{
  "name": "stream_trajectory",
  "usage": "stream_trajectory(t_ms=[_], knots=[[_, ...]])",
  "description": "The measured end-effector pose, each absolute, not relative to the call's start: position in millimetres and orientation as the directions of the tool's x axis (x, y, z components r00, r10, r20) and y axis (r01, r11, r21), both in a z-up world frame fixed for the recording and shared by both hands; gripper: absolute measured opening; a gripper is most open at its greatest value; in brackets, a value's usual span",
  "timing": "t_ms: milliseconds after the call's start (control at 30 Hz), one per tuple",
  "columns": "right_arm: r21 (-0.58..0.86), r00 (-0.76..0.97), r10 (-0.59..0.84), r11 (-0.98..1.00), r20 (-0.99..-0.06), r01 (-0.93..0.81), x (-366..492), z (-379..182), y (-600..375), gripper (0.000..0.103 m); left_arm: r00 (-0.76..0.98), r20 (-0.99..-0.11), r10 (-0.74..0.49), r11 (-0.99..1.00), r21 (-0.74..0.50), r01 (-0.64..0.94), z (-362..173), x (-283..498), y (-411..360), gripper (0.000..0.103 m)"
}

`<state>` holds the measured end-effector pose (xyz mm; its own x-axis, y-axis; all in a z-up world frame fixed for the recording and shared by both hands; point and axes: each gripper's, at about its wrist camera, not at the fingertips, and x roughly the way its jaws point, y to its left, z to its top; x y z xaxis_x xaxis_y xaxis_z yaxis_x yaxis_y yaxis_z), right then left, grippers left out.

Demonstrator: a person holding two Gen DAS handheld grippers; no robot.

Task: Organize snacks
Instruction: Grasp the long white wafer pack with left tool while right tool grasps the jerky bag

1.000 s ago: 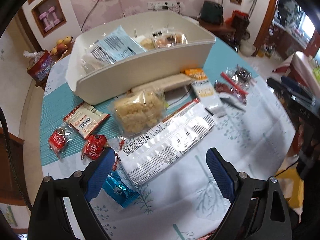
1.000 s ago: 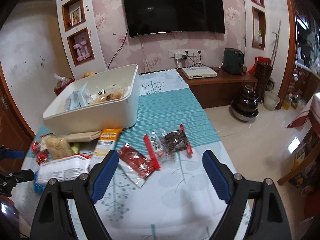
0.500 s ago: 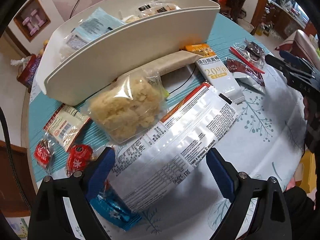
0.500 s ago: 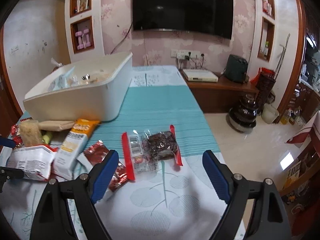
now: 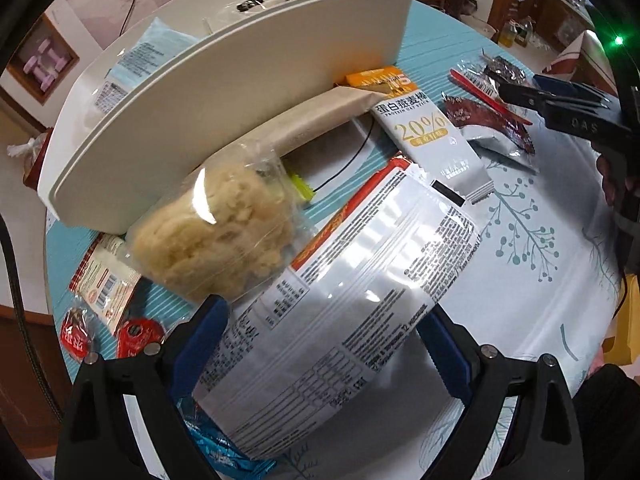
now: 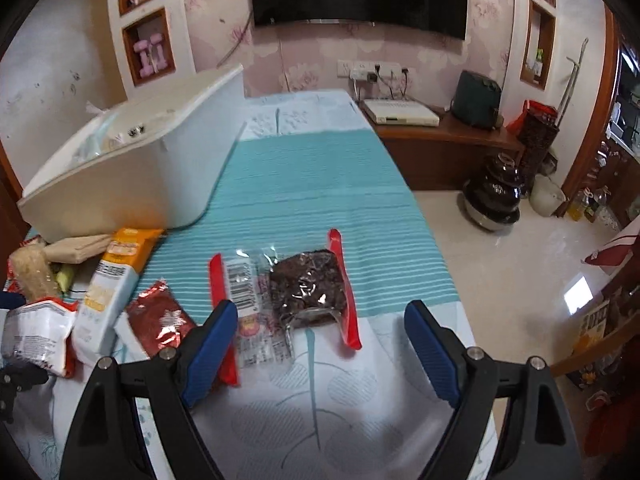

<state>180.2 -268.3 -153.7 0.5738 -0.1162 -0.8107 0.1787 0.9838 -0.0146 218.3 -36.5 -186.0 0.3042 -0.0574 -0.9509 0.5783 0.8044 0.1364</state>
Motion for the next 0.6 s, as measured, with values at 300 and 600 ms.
stream_trajectory(t_ms=[300, 600], knots=[[-0.024, 0.552, -0.124, 0.983, -0.825, 0.184, 185.8, -158.3, -269.2, 0.078, 0.289, -0.957, -0.033, 0.822, 0.139, 0.552, -195.8, 232.0, -54.4, 0.097], [-0.054, 0.554, -0.15, 0.981, -0.819, 0.185, 185.3, -155.4, -264.6, 0.053, 0.292, -0.956, -0.039, 0.848, 0.123, 0.515, -201.3, 236.7, -51.9, 0.094]])
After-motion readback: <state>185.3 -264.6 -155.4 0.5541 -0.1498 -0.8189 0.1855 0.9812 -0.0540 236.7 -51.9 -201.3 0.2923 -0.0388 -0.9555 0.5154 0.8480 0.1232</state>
